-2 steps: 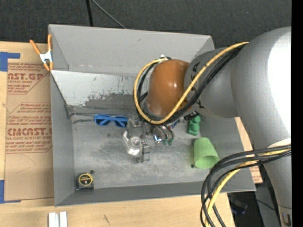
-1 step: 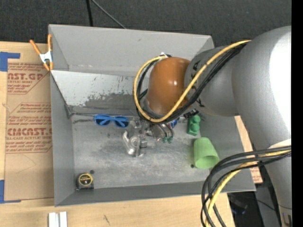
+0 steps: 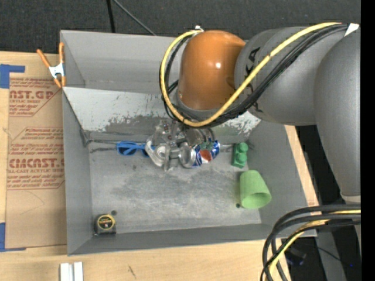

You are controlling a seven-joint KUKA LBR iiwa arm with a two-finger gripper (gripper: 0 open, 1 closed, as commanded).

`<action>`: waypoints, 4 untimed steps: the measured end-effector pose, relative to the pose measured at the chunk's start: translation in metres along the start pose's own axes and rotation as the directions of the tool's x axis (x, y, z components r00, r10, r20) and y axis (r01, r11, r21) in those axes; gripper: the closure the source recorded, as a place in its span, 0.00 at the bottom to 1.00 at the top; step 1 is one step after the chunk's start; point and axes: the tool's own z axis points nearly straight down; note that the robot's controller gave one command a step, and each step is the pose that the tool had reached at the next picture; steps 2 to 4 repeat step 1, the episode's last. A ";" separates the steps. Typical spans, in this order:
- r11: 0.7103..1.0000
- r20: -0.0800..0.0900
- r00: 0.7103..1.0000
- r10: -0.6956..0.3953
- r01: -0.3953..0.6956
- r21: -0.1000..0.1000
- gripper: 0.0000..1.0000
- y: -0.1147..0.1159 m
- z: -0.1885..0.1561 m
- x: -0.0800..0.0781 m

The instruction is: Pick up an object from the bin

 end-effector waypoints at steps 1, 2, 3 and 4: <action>1.000 0.000 1.000 0.023 -0.023 0.001 1.00 0.001 -0.128 0.018; 1.000 0.000 1.000 0.023 -0.023 0.001 1.00 0.001 -0.128 0.018; 1.000 0.000 1.000 0.023 -0.023 0.001 1.00 0.001 -0.128 0.018; 1.000 0.000 1.000 0.023 -0.023 0.001 1.00 0.001 -0.128 0.018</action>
Offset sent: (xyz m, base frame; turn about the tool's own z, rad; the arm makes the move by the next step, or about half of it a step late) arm -0.0209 -0.0029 0.1221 0.0227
